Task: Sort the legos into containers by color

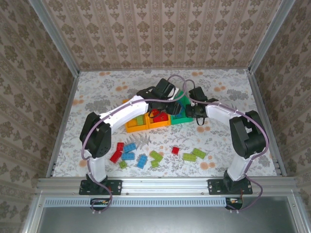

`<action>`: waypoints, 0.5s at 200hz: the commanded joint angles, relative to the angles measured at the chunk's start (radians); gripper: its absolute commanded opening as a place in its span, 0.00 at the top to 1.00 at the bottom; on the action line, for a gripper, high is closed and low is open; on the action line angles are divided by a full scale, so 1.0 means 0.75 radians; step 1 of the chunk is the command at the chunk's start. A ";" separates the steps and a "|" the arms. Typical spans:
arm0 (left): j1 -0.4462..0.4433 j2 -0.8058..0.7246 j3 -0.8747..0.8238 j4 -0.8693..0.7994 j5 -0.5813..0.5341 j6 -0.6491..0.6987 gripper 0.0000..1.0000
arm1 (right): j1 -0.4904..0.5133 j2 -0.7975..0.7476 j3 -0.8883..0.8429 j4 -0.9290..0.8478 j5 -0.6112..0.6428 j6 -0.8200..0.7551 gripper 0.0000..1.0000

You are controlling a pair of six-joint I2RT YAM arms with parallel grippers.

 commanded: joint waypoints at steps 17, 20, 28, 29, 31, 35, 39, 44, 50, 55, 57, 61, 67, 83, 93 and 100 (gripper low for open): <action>0.043 0.110 0.101 0.045 0.066 -0.098 0.58 | 0.029 -0.115 -0.061 -0.106 -0.061 0.171 0.55; 0.045 0.122 0.108 0.047 0.069 -0.106 0.58 | 0.029 -0.129 -0.066 -0.112 -0.054 0.170 0.53; 0.049 0.140 0.127 0.049 0.073 -0.120 0.57 | 0.030 -0.167 -0.085 -0.129 -0.036 0.172 0.48; 0.049 0.144 0.132 0.049 0.073 -0.122 0.57 | 0.029 -0.174 -0.087 -0.132 -0.035 0.172 0.46; 0.051 0.151 0.137 0.049 0.074 -0.125 0.57 | 0.029 -0.184 -0.092 -0.137 -0.030 0.170 0.45; 0.053 0.161 0.144 0.050 0.075 -0.131 0.57 | 0.029 -0.207 -0.104 -0.145 -0.019 0.170 0.41; 0.056 0.172 0.152 0.052 0.075 -0.138 0.57 | 0.028 -0.230 -0.114 -0.153 -0.008 0.170 0.37; 0.061 0.184 0.162 0.055 0.077 -0.147 0.57 | 0.028 -0.260 -0.132 -0.163 0.006 0.166 0.34; 0.067 0.198 0.171 0.060 0.082 -0.161 0.57 | 0.027 -0.298 -0.153 -0.173 0.023 0.161 0.31; 0.071 0.208 0.176 0.068 0.092 -0.169 0.56 | 0.028 -0.330 -0.173 -0.178 0.033 0.151 0.29; 0.073 0.210 0.181 0.069 0.096 -0.172 0.56 | 0.027 -0.341 -0.183 -0.177 0.033 0.145 0.28; 0.076 0.221 0.185 0.075 0.103 -0.178 0.56 | 0.028 -0.368 -0.199 -0.180 0.035 0.134 0.26; 0.080 0.233 0.194 0.084 0.111 -0.185 0.56 | 0.027 -0.402 -0.225 -0.180 0.035 0.121 0.24; 0.084 0.266 0.226 0.093 0.135 -0.198 0.56 | 0.030 -0.483 -0.301 -0.180 0.014 0.080 0.21; 0.083 0.288 0.249 0.095 0.153 -0.210 0.55 | 0.030 -0.546 -0.354 -0.168 -0.002 0.060 0.21; 0.085 0.298 0.258 0.097 0.161 -0.219 0.55 | 0.030 -0.578 -0.394 -0.156 -0.013 0.051 0.20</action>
